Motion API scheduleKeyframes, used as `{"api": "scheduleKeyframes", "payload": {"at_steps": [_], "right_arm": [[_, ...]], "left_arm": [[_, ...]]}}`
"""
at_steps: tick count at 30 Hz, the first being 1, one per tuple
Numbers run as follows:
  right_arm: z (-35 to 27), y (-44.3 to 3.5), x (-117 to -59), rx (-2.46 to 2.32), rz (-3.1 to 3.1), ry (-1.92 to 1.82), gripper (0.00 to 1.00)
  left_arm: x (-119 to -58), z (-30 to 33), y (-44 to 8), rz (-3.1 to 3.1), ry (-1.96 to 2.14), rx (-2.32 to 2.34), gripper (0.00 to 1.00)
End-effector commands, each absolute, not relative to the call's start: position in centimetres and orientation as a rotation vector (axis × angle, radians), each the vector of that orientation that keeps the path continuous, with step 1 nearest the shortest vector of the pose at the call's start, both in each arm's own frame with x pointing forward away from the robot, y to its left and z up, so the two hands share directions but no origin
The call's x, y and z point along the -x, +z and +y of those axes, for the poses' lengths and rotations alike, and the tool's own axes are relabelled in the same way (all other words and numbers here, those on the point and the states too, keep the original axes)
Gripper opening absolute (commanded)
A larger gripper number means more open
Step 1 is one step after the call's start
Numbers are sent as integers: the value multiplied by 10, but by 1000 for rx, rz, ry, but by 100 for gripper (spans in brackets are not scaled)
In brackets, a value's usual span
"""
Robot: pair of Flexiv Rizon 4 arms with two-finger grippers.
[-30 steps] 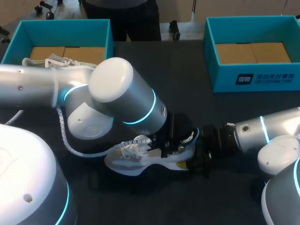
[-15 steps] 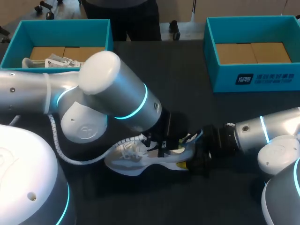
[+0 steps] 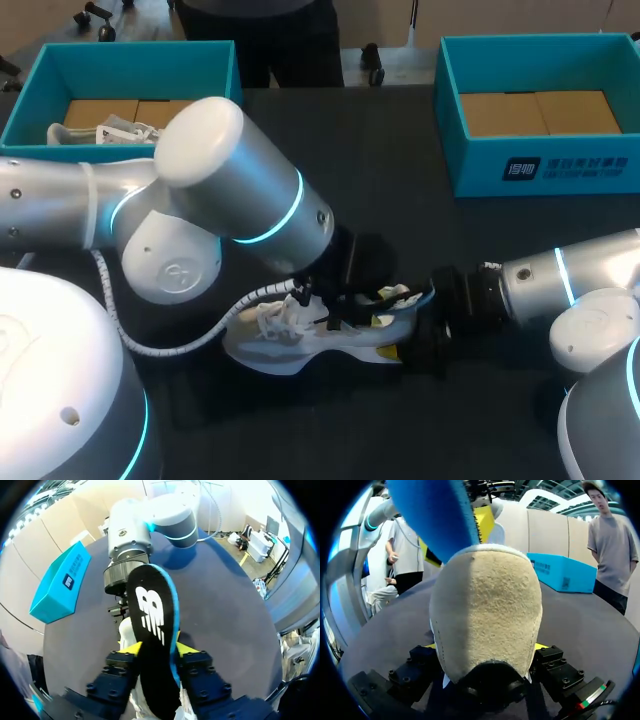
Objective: Take the shoe out of the shoebox, open the shoe tongue, remove and reinsert the insole, then place the shoe into the shoebox
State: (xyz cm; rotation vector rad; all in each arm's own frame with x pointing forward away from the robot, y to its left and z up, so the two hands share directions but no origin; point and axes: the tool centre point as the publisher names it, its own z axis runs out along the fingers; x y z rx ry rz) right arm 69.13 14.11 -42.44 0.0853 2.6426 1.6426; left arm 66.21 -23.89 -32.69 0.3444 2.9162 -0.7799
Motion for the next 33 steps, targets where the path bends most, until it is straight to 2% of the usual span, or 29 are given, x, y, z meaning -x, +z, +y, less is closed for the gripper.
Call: {"api": "scheduleKeyframes", "payload": {"at_steps": [1, 5, 33], "right_arm": [[143, -427, -692, -87, 2644, 1638, 0], [143, -427, -692, -87, 2644, 1638, 0], [143, -427, -692, -87, 2644, 1638, 0]], "left_arm": [[-659, -237, -324, 2896, -776, -338, 47], [-657, -240, -325, 2867, -772, -336, 51], [-653, -255, -324, 2700, -775, -333, 44]]}}
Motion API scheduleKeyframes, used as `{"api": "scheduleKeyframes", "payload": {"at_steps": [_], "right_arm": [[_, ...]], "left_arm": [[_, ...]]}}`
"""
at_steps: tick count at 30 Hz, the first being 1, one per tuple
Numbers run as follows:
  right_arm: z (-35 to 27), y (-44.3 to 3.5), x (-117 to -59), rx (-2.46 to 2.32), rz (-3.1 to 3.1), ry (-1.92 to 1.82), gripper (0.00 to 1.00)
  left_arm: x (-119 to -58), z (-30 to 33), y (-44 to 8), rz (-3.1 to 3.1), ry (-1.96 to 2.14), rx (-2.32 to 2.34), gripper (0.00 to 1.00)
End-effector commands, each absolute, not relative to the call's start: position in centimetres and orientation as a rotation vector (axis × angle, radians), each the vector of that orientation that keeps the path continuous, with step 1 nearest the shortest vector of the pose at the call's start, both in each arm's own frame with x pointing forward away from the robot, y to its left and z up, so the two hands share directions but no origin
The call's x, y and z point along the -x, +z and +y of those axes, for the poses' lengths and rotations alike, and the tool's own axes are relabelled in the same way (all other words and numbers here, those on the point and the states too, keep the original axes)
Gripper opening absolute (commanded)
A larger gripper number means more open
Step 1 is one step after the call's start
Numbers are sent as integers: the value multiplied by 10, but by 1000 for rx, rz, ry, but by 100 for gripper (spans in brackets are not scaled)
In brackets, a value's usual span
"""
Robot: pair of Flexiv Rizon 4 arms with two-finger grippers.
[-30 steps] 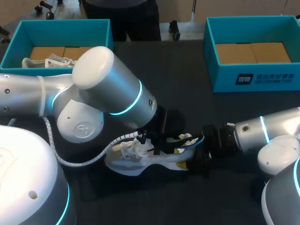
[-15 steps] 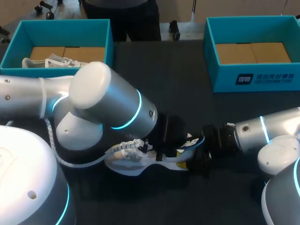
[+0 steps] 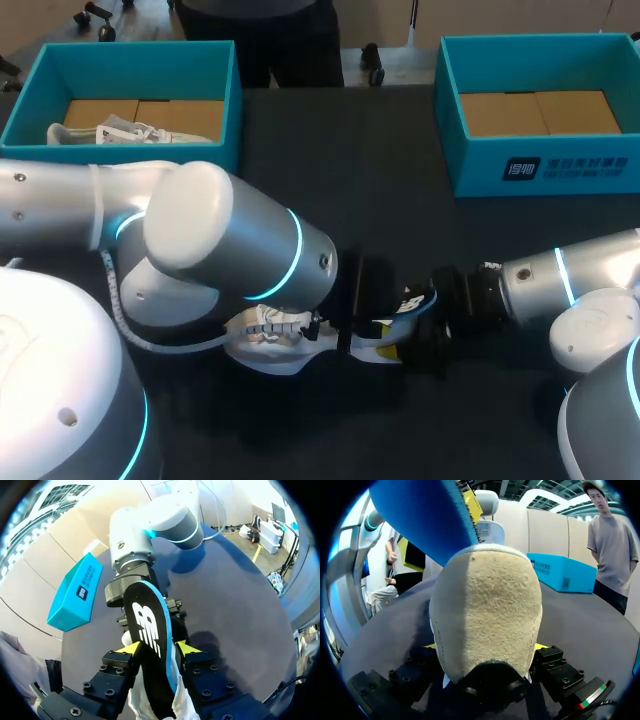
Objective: Take the shoe out of the shoebox, open the shoe tongue, remove and reinsert the insole, then place the shoe into the shoebox
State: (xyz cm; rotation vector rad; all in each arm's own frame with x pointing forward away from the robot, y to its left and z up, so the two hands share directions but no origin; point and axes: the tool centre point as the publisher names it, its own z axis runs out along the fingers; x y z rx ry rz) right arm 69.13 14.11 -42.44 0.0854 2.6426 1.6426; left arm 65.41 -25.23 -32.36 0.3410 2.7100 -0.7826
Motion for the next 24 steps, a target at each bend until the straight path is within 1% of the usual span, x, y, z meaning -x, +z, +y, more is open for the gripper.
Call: {"api": "scheduleKeyframes", "payload": {"at_steps": [1, 12, 18, 19, 20, 21, 22, 23, 24], "right_arm": [[143, -427, -692, -87, 2644, 1638, 0], [143, -427, -692, -87, 2644, 1638, 0], [143, -427, -692, -87, 2644, 1638, 0], [143, -427, -692, -87, 2644, 1638, 0], [143, -427, -692, -87, 2644, 1638, 0], [143, -427, -692, -87, 2644, 1638, 0], [143, -427, -692, -87, 2644, 1638, 0], [143, -427, -692, -87, 2644, 1638, 0], [143, -427, -692, -87, 2644, 1638, 0]], "left_arm": [[-654, -256, -324, 2697, -773, -333, 44], [-665, -257, -335, 2691, -759, -318, 42], [-668, -257, -339, 2700, -755, -312, 38], [-668, -257, -339, 2701, -759, -312, 34], [-669, -256, -339, 2702, -764, -312, 20], [-669, -256, -339, 2704, -768, -312, 13], [-670, -256, -339, 2708, -773, -310, 4], [-670, -255, -340, 2708, -775, -310, 0], [-670, -255, -340, 2709, -775, -309, 0]]}}
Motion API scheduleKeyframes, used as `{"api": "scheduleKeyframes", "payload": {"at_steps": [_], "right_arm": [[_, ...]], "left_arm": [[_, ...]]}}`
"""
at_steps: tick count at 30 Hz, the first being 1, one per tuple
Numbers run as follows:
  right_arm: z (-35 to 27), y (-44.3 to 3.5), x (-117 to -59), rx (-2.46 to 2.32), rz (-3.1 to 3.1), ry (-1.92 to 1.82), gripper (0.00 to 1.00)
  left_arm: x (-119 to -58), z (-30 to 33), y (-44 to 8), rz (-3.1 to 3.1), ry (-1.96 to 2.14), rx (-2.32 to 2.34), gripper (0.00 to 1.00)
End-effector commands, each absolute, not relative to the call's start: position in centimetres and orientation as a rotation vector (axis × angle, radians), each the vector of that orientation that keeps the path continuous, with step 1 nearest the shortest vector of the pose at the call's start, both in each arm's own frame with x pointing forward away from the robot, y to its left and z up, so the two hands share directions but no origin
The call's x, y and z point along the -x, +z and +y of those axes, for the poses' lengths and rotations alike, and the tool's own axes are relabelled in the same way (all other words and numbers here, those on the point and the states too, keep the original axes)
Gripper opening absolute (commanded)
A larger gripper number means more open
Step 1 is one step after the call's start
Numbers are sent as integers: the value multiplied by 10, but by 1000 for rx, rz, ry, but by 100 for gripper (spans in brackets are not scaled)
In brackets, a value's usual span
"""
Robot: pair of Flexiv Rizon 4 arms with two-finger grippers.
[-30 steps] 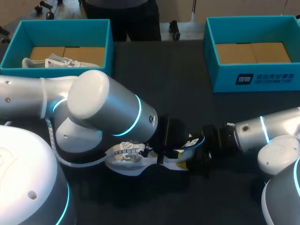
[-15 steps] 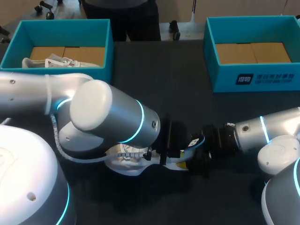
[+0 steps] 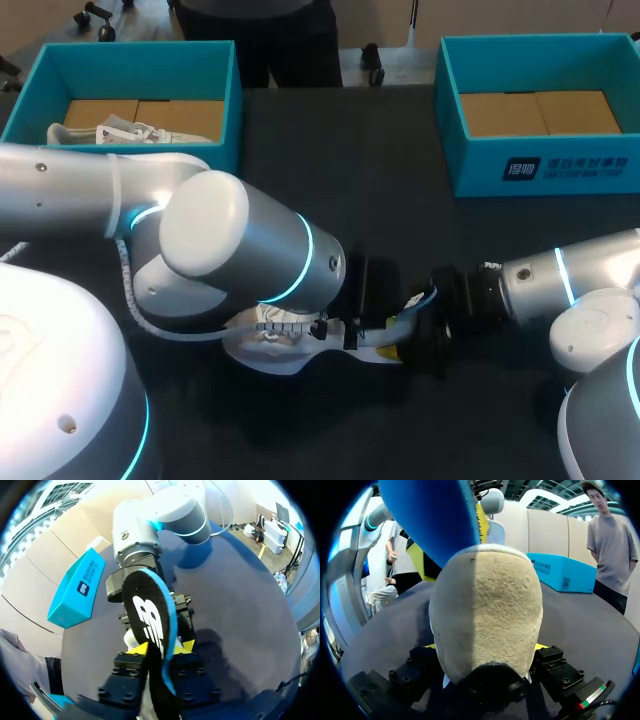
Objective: Take the shoe out of the shoebox, open the shoe tongue, remove and reinsert the insole, then place the shoe into the shoebox
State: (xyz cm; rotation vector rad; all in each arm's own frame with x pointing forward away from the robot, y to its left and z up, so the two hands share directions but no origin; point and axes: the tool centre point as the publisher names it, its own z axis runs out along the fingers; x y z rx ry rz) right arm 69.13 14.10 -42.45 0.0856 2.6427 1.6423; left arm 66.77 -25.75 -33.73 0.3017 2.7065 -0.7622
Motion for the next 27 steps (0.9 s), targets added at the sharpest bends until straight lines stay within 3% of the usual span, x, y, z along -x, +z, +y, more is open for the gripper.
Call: {"api": "scheduleKeyframes", "payload": {"at_steps": [1, 27], "right_arm": [[143, -427, -692, -87, 2644, 1638, 0], [143, -427, -692, -87, 2644, 1638, 0]], "left_arm": [[-669, -254, -340, 2710, -775, -310, 0], [-661, -260, -285, 2756, -979, -359, 0]]}}
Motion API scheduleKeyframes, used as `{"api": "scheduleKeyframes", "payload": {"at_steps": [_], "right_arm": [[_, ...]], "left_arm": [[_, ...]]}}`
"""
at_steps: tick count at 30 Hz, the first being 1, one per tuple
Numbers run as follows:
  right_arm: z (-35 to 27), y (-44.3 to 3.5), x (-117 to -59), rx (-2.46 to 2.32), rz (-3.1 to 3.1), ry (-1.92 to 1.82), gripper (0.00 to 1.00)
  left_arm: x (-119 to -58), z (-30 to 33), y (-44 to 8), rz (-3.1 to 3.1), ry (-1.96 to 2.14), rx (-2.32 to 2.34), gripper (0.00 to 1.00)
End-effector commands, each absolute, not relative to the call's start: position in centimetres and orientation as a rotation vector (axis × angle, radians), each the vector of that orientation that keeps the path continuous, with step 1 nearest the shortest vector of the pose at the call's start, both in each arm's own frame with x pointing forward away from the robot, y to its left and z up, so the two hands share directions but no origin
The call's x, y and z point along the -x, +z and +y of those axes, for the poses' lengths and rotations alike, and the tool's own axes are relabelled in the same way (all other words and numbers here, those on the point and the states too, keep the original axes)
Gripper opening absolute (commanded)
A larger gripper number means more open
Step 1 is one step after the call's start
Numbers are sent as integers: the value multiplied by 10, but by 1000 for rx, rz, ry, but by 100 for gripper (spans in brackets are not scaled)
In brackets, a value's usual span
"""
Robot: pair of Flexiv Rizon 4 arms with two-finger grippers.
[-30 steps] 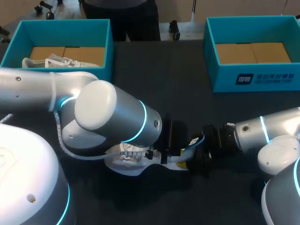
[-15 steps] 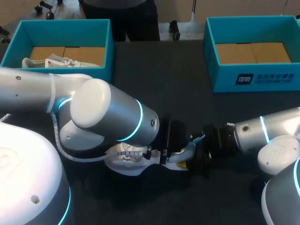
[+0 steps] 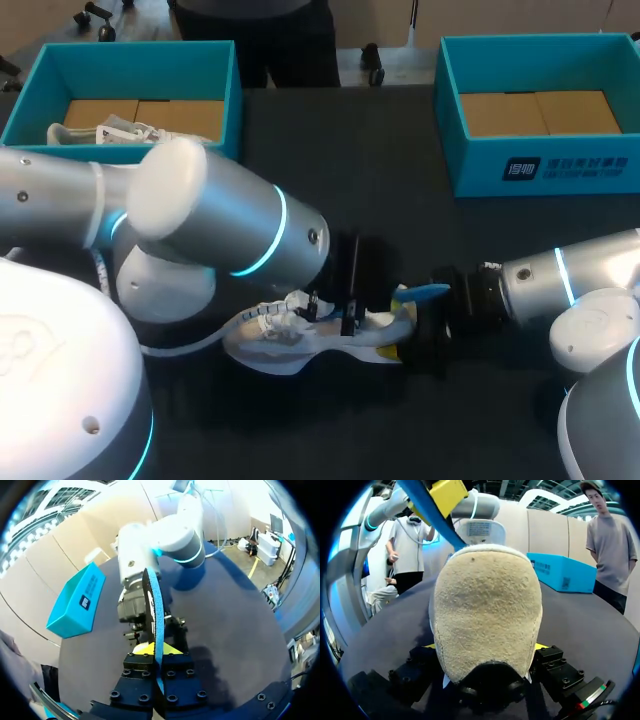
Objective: Take the shoe out of the shoebox, open the shoe tongue, remove and reinsert the insole, then place the shoe into the shoebox
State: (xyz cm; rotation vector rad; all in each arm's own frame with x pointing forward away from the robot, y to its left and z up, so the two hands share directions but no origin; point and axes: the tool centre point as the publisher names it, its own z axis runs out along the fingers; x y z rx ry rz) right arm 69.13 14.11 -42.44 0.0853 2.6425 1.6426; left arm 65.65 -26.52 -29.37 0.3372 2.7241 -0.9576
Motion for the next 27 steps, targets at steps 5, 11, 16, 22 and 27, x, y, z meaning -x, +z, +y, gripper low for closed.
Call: {"api": "scheduleKeyframes", "payload": {"at_steps": [5, 11, 16, 22, 27], "right_arm": [[143, -427, -692, -87, 2644, 1638, 0], [143, -427, -692, -87, 2644, 1638, 0], [143, -427, -692, -87, 2644, 1638, 0], [143, -427, -692, -87, 2644, 1638, 0], [143, -427, -692, -87, 2644, 1638, 0]], "left_arm": [[-663, -263, -271, 2781, -1042, -376, 0], [-665, -265, -251, 2804, -1083, -393, 0], [-665, -268, -234, 2822, -1100, -386, 0], [-667, -266, -212, 2824, -1147, -362, 0], [-664, -266, -189, 2791, -1202, -370, 0]]}}
